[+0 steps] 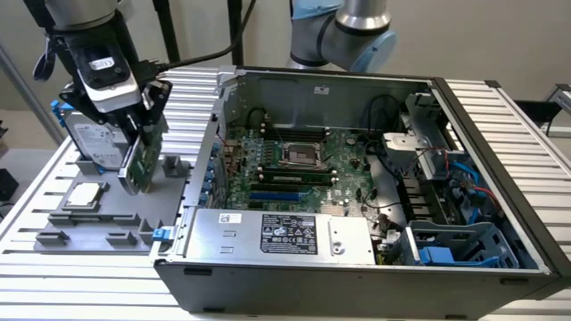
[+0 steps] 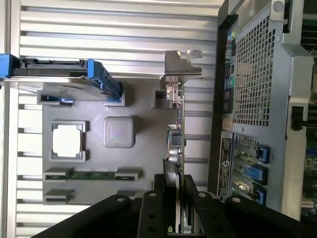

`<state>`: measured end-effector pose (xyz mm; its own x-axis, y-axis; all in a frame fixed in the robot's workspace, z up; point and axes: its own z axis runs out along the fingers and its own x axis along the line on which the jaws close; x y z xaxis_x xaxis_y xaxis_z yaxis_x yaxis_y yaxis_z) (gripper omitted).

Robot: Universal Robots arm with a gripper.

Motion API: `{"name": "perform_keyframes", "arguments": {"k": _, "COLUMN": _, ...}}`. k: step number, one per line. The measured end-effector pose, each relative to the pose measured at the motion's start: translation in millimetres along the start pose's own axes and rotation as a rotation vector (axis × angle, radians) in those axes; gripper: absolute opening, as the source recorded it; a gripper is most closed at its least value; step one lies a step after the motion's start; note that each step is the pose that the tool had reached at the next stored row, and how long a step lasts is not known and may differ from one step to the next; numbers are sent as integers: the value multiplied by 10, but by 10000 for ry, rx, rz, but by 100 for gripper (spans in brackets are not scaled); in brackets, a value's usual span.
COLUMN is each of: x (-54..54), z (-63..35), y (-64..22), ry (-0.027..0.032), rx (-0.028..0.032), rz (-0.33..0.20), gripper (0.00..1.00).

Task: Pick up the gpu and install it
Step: 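Pick up the gpu and move the gpu toward the slot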

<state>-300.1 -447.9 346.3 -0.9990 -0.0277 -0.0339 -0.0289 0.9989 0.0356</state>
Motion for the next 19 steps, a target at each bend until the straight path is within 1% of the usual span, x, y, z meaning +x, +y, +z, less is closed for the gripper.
{"name": "perform_keyframes", "arguments": {"k": 4, "x": -54, "z": -178, "y": 3, "ry": 33, "rx": -1, "rz": 32, "gripper": 27}}
{"name": "perform_keyframes", "arguments": {"k": 10, "x": -150, "z": -448, "y": 8, "ry": 102, "rx": -1, "rz": 75, "gripper": 27}}
{"name": "perform_keyframes", "arguments": {"k": 13, "x": -207, "z": -579, "y": 11, "ry": 170, "rx": -2, "rz": 90, "gripper": 27}}
{"name": "perform_keyframes", "arguments": {"k": 15, "x": -255, "z": -648, "y": 12, "ry": 228, "rx": 7, "rz": 95, "gripper": 27}}
{"name": "perform_keyframes", "arguments": {"k": 17, "x": -319, "z": -705, "y": 12, "ry": 292, "rx": 29, "rz": 99, "gripper": 27}}
{"name": "perform_keyframes", "arguments": {"k": 19, "x": -405, "z": -754, "y": 12, "ry": 371, "rx": 58, "rz": 102, "gripper": 27}}
